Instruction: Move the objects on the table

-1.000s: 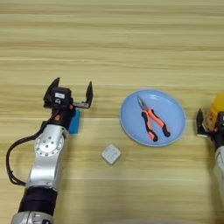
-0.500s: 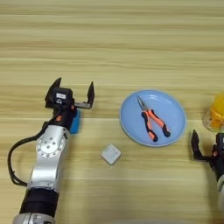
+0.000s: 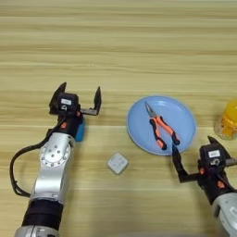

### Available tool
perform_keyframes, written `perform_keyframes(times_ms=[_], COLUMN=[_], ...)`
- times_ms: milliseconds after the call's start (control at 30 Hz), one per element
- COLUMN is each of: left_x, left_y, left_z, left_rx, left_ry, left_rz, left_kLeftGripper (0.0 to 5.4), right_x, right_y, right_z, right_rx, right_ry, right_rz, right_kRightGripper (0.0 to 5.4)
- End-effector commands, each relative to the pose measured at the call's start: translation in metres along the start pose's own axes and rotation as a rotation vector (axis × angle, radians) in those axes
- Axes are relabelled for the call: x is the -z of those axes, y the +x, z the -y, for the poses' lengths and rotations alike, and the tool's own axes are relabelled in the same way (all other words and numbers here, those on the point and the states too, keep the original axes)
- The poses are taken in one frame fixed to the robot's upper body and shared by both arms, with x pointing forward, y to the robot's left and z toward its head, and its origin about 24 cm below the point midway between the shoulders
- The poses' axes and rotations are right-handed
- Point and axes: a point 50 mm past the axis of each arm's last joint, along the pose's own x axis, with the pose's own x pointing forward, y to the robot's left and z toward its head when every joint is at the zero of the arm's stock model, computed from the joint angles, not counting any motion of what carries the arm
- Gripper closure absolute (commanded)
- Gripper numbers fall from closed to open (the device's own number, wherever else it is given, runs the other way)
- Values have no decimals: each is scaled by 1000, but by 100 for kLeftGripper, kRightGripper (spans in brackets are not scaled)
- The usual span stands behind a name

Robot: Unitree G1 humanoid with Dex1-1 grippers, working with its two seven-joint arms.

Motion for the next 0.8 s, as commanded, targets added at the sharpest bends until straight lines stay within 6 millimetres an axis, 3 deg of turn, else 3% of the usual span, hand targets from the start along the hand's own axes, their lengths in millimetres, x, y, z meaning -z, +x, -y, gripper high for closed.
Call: perform_keyframes(times_ms=[33,167,500,800], left_x=[-1,-1,3,5], left_y=[3,3,3,3], left_z=[1,-1,0,-1], left_rx=[-1,-13,-18,-18], left_ry=[1,0,3,4], left_rz=[-4,9,-5,-11], left_kLeftGripper=[0,0,0,0], right_x=[-14,-18,4,11], right_y=[18,36,81,102], right_z=[0,3,-8,-20], right_rx=[-40,-63,-210,-258], right_ry=[-50,-55,5,6], right_rz=[63,83,-46,-90], right_kRightGripper=[2,2,2,2])
